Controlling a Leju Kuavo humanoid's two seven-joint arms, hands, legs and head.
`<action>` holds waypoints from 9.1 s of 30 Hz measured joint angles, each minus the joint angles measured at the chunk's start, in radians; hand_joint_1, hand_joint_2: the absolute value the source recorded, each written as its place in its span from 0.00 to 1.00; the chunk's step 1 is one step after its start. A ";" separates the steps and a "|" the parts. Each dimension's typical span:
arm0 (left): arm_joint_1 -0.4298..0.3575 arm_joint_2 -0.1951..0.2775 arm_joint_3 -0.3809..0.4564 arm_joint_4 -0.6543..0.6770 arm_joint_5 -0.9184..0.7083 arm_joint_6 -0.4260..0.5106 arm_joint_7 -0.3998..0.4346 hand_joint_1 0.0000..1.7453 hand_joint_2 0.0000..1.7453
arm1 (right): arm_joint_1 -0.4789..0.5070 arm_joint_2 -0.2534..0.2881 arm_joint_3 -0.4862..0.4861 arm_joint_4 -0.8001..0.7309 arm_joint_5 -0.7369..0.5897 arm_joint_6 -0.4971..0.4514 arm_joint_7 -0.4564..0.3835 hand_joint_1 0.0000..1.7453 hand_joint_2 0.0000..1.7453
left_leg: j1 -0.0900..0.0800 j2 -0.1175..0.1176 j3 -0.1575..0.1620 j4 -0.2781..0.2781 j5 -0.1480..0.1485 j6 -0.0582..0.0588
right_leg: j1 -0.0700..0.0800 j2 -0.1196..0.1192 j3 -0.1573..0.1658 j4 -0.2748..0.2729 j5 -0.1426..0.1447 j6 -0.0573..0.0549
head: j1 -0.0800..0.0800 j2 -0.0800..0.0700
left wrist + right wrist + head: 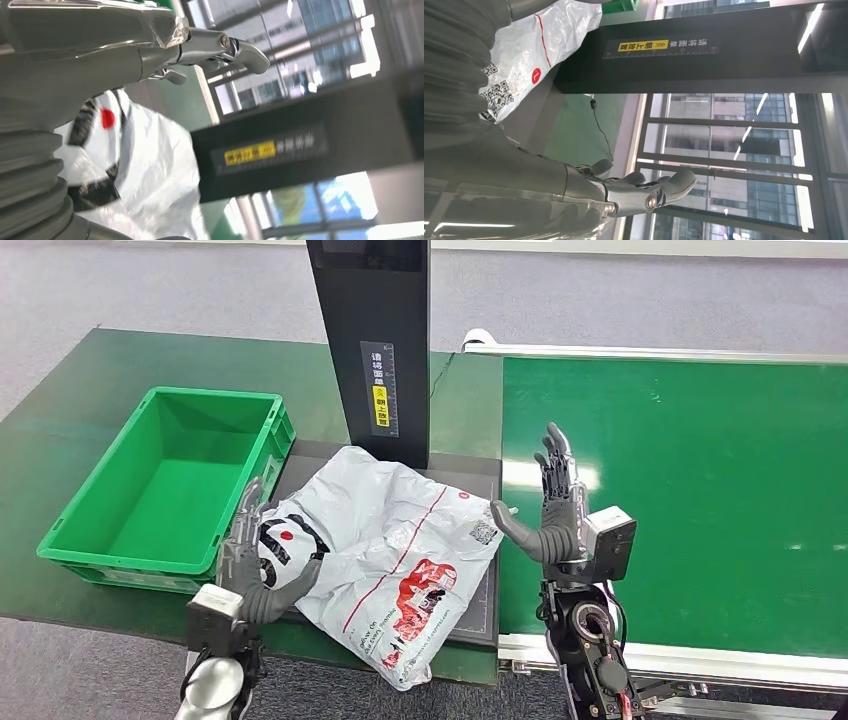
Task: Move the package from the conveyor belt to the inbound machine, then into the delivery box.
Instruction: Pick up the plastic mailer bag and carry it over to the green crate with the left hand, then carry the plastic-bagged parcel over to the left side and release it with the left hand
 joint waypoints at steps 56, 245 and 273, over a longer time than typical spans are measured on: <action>-0.558 0.134 -0.331 0.703 -0.590 -0.250 0.357 0.97 1.00 | 0.096 0.014 -0.064 -0.093 0.114 -0.023 0.064 0.00 1.00 | 0.000 0.000 0.008 0.000 0.000 0.000 | 0.000 -0.001 0.009 0.000 0.000 0.000 | 0.000 0.000; -0.791 0.342 -0.003 0.759 -0.675 0.085 0.744 0.00 1.00 | 0.167 -0.027 -0.060 -0.164 0.164 -0.031 0.078 0.00 1.00 | 0.000 0.002 0.000 0.000 0.002 -0.002 | 0.001 0.002 0.000 0.001 0.001 -0.001 | 0.000 0.000; -0.848 0.333 -0.042 0.921 -0.917 -0.198 0.910 0.00 1.00 | 0.147 -0.008 -0.055 -0.113 0.208 -0.021 0.086 0.00 1.00 | 0.000 0.001 0.001 0.000 0.002 -0.002 | 0.000 0.002 0.000 0.001 0.001 -0.001 | 0.000 0.000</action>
